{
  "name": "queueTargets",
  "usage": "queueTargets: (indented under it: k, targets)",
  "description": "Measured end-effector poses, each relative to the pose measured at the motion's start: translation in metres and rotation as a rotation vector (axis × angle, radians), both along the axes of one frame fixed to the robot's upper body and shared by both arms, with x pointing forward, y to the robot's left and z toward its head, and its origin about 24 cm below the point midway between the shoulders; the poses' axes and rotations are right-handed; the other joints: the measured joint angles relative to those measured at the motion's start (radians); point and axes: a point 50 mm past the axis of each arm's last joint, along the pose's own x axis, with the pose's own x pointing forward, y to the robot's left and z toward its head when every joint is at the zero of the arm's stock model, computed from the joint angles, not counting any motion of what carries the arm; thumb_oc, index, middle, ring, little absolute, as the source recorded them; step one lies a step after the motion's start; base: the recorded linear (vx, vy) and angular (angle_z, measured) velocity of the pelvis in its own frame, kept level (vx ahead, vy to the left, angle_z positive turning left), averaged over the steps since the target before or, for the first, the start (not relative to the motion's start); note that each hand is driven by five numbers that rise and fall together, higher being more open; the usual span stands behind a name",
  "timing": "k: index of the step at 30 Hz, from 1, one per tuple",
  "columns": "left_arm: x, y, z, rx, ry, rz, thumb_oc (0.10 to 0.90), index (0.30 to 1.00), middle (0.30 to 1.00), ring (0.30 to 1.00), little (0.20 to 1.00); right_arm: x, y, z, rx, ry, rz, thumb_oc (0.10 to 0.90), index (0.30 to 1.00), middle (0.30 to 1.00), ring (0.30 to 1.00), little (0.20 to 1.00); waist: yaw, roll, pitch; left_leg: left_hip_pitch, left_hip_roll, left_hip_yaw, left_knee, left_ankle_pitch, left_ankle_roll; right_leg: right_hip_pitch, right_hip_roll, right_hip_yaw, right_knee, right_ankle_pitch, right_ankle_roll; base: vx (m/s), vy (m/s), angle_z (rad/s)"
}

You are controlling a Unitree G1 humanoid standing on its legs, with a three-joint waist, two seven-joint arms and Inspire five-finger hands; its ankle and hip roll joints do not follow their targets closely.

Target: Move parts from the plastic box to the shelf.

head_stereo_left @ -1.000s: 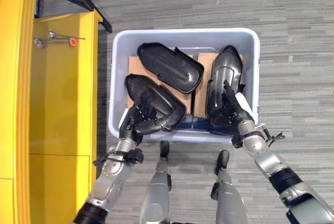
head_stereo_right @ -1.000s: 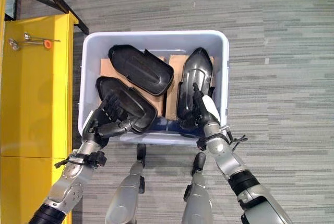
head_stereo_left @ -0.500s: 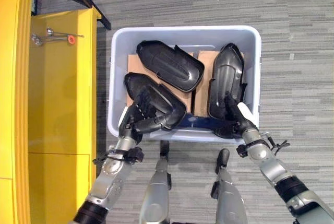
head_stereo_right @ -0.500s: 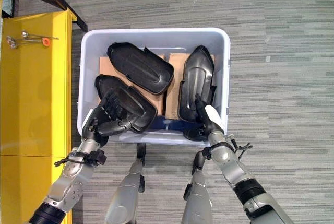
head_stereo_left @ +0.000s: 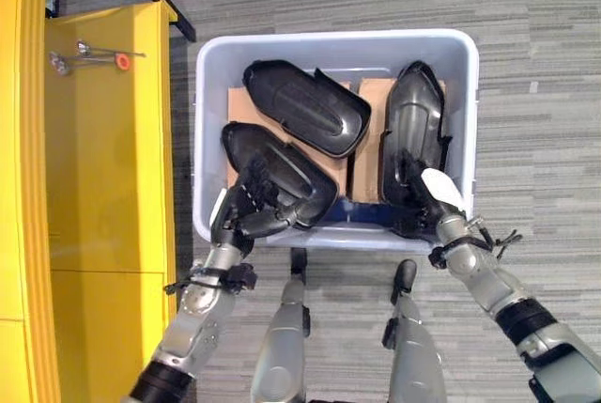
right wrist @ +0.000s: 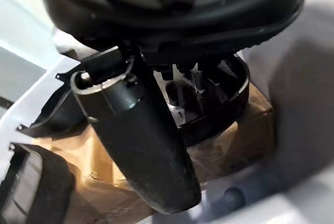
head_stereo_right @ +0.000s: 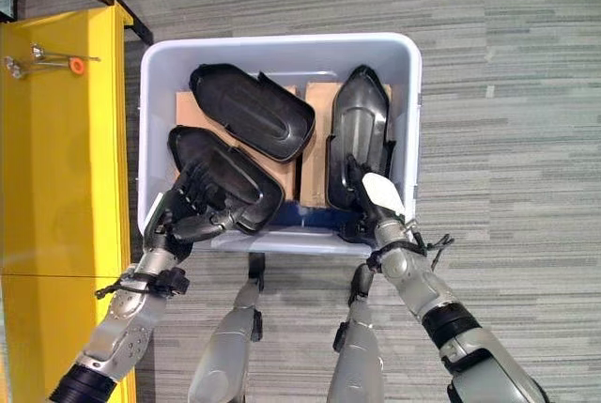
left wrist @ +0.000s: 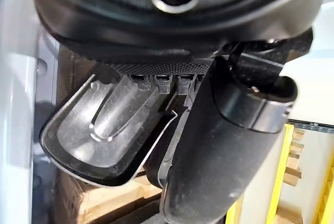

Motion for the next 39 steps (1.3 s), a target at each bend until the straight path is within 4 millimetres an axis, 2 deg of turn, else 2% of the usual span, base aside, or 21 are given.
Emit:
queueTargets:
  k: [11, 12, 14, 15, 19, 29, 35, 39]
  targets:
    - [0.003, -0.002, 0.004, -0.01, -0.012, 0.013, 0.9, 1.0, 1.0, 1.0, 1.0, 0.012, 0.008, 0.006, -0.087, -0.114, -0.039, 0.9, 1.0, 1.0, 1.0, 1.0, -0.006, 0.017, 0.018, -0.082, -0.027, 0.01, 0.044, 0.009, 0.018, -0.137, -0.037, 0.039, 0.139, -0.036, 0.007, -0.02, 0.001, 0.0]
    - [0.004, -0.004, 0.004, -0.02, -0.015, 0.016, 0.9, 1.0, 1.0, 1.0, 1.0, 0.015, 0.009, 0.005, -0.097, -0.118, -0.052, 0.765, 0.811, 0.811, 0.811, 0.811, -0.007, 0.017, 0.018, -0.096, -0.027, 0.009, 0.056, 0.005, 0.023, -0.163, -0.044, 0.047, 0.174, -0.05, 0.002, 0.0, 0.0, 0.0]
    - [0.004, -0.006, 0.004, -0.022, -0.016, 0.008, 0.9, 1.0, 1.0, 1.0, 1.0, 0.019, 0.009, 0.004, -0.107, -0.126, -0.07, 0.414, 0.319, 0.319, 0.319, 0.319, -0.01, 0.018, 0.018, -0.104, -0.03, 0.008, 0.056, 0.007, 0.027, -0.19, -0.048, 0.055, 0.212, -0.064, -0.001, 0.0, 0.0, 0.0]
    - [0.004, -0.008, 0.004, -0.021, -0.015, 0.003, 0.9, 1.0, 1.0, 1.0, 1.0, 0.02, 0.011, 0.006, -0.112, -0.132, -0.068, 0.4, 0.3, 0.3, 0.3, 0.3, -0.011, 0.018, 0.017, -0.108, -0.032, 0.008, 0.057, 0.009, 0.028, -0.203, -0.051, 0.06, 0.23, -0.068, -0.002, 0.0, 0.0, 0.0]
    - [0.002, -0.012, 0.001, -0.022, -0.003, -0.014, 0.9, 1.0, 1.0, 1.0, 1.0, 0.03, 0.008, 0.02, -0.124, -0.186, -0.098, 0.4, 0.3, 0.3, 0.3, 0.3, -0.022, 0.021, 0.016, -0.113, -0.037, 0.009, 0.061, 0.009, 0.027, -0.238, -0.058, 0.08, 0.287, -0.086, -0.003, 0.0, 0.0, 0.0]
    - [0.001, -0.014, -0.001, -0.021, 0.004, -0.021, 0.9, 1.0, 1.0, 1.0, 1.0, 0.031, 0.009, 0.023, -0.146, -0.203, -0.082, 0.4, 0.3, 0.3, 0.3, 0.3, -0.028, 0.042, 0.001, -0.106, -0.032, 0.005, 0.057, 0.011, 0.03, -0.247, -0.054, 0.086, 0.315, -0.093, -0.011, 0.0, 0.0, 0.0]
    - [-0.001, -0.013, -0.004, -0.021, 0.016, -0.018, 0.9, 1.0, 1.0, 1.0, 1.0, 0.026, 0.008, 0.01, -0.128, -0.164, -0.091, 0.4, 0.3, 0.3, 0.3, 0.3, -0.026, 0.046, -0.001, -0.058, -0.028, 0.018, 0.042, 0.016, 0.036, -0.192, -0.049, 0.084, 0.283, -0.083, -0.013, 0.01, -0.007, -0.03]
    - [-0.002, -0.013, -0.006, -0.022, 0.022, -0.017, 0.9, 1.0, 1.0, 1.0, 1.0, 0.016, 0.008, -0.01, -0.095, -0.084, -0.091, 0.4, 0.3, 0.3, 0.3, 0.3, -0.026, 0.046, -0.003, 0.005, -0.023, 0.019, 0.026, 0.021, 0.041, -0.099, -0.045, 0.056, 0.22, -0.068, -0.004, 0.02, -0.004, 0.03]
